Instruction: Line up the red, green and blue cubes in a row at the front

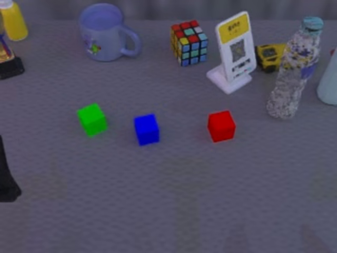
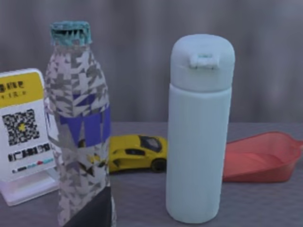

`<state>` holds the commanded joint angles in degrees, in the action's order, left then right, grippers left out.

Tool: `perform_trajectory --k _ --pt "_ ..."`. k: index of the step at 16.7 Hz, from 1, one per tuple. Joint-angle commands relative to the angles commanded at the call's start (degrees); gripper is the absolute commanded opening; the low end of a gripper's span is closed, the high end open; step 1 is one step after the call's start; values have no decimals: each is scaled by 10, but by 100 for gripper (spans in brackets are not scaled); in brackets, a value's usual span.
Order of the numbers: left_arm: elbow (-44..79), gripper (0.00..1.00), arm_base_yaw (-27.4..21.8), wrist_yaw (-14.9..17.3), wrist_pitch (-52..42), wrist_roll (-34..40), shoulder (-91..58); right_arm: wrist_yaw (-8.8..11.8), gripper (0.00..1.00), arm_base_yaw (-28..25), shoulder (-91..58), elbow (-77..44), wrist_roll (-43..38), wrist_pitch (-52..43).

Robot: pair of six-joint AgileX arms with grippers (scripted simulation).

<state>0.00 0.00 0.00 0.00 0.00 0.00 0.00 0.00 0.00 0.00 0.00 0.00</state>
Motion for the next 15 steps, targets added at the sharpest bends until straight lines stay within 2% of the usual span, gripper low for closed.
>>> perform_trajectory --k 4,7,11,15 --pt "0 100 0 0 0 0 0 -1 100 -4 -17 -17 -2 -10" --pt "0 100 0 0 0 0 0 -3 100 -19 -89 -88 -12 -53" --pt "0 100 0 0 0 0 0 -4 100 -58 -267 -252 -32 -159" --pt "0 100 0 0 0 0 0 -2 100 -109 -514 -472 -59 -302"
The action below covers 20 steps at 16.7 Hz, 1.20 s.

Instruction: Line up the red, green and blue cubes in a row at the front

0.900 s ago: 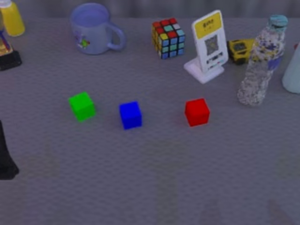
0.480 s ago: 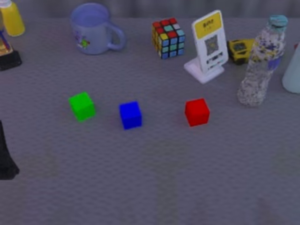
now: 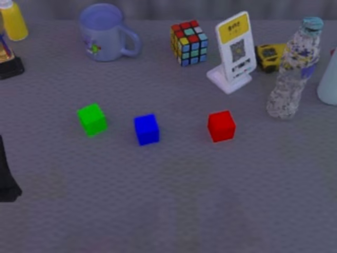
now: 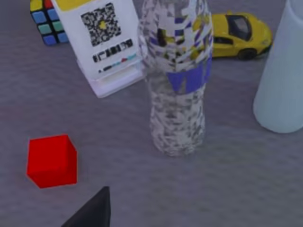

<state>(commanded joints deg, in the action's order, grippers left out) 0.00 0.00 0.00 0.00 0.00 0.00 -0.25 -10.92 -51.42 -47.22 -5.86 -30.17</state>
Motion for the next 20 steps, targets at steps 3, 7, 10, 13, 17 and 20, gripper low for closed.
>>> perform_trajectory --k 3,7,10,13,17,20 --pt "0 100 0 0 0 0 0 2 100 -42 -201 -179 -21 -117" --pt "0 100 0 0 0 0 0 4 100 -96 -459 -410 -48 -266" --pt "0 100 0 0 0 0 0 4 100 -130 -629 -562 -65 -359" --pt "0 100 0 0 0 0 0 3 100 -157 -761 -686 -78 -428" --pt "0 100 0 0 0 0 0 0 100 -177 -856 -781 -88 -476" --pt "0 100 0 0 0 0 0 -1 100 -180 -868 -793 -89 -482"
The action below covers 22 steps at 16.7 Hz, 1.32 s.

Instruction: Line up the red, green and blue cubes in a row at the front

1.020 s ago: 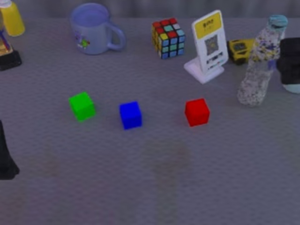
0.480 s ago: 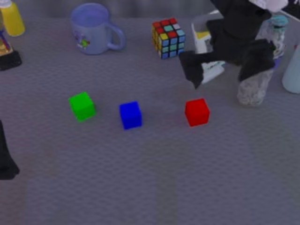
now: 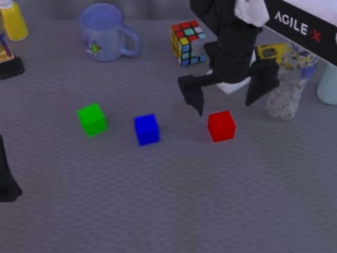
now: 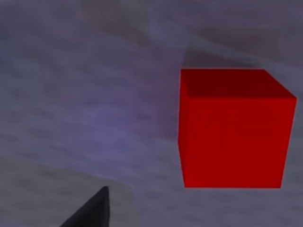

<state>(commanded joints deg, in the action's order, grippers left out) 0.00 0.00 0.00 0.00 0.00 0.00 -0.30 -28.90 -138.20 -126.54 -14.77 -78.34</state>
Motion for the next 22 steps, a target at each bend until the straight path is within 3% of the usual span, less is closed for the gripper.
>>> perform_trajectory --k 5,12,17,22 --pt "0 100 0 0 0 0 0 0 100 2 -1 11 1 11" --pt "0 100 0 0 0 0 0 0 100 0 -28 133 -1 164" --pt "0 100 0 0 0 0 0 0 100 -1 -32 148 -1 180" --pt "0 100 0 0 0 0 0 0 62 -1 -32 148 -1 180"
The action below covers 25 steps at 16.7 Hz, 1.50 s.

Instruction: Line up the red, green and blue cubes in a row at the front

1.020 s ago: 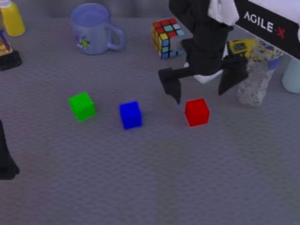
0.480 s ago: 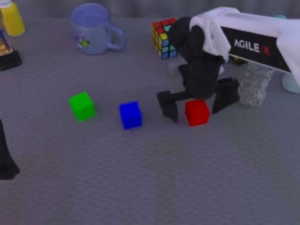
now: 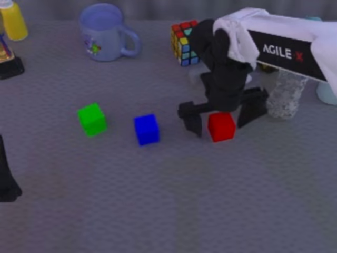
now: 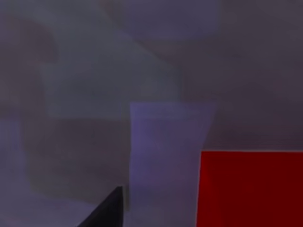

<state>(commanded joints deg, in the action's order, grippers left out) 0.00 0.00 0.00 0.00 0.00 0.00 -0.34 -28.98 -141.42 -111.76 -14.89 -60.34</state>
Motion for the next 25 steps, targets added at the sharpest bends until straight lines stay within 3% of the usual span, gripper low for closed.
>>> perform_trajectory --k 8,19,25 --pt "0 100 0 0 0 0 0 0 2 0 0 0 0 0" --pt "0 100 0 0 0 0 0 -4 0 1 18 -14 2 -14" --pt "0 100 0 0 0 0 0 -4 0 -3 37 -111 2 -135"
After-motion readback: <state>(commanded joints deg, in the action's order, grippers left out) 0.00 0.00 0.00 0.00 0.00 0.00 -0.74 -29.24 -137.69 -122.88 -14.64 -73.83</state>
